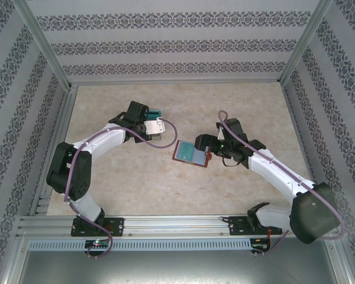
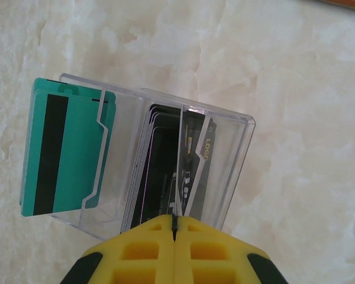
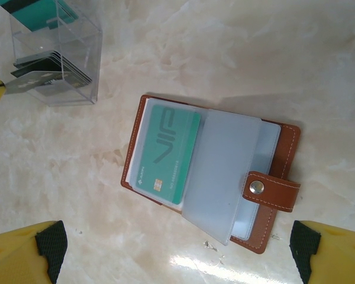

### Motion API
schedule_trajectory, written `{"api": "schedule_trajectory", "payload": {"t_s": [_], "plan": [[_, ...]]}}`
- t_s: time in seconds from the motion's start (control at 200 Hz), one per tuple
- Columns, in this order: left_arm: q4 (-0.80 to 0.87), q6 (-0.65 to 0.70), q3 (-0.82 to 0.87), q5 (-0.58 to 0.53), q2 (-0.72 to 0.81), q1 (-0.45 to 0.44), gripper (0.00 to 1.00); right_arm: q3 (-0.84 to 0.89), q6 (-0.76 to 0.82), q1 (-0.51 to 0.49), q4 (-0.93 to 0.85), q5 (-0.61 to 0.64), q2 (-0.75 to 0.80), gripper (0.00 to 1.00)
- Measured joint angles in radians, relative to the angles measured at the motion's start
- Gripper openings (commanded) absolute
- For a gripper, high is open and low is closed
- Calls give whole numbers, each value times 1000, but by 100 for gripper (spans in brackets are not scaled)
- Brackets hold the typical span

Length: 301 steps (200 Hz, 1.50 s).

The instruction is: Take the credit cards out of the card holder

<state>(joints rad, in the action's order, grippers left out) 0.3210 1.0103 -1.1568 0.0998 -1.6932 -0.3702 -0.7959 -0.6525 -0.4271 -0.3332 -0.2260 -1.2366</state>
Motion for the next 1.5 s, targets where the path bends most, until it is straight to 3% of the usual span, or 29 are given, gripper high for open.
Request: {"api": "schedule_trajectory", "payload": {"t_s": [0.21,0.48,1.309,1.504], "plan": [[-16,0,-15,-6,-33,11,8,0,0,0,0,0,-6,98],[-13,0,-63,-11,-48,25,0,0,0,0,1,0,-17,98],[31,38,-109,-22,-79,45,0,0,-5,6,1,0,-33,98],[34,38,-129,-23,-79,45,7,0,-5,6,3,0,-45,98]]}}
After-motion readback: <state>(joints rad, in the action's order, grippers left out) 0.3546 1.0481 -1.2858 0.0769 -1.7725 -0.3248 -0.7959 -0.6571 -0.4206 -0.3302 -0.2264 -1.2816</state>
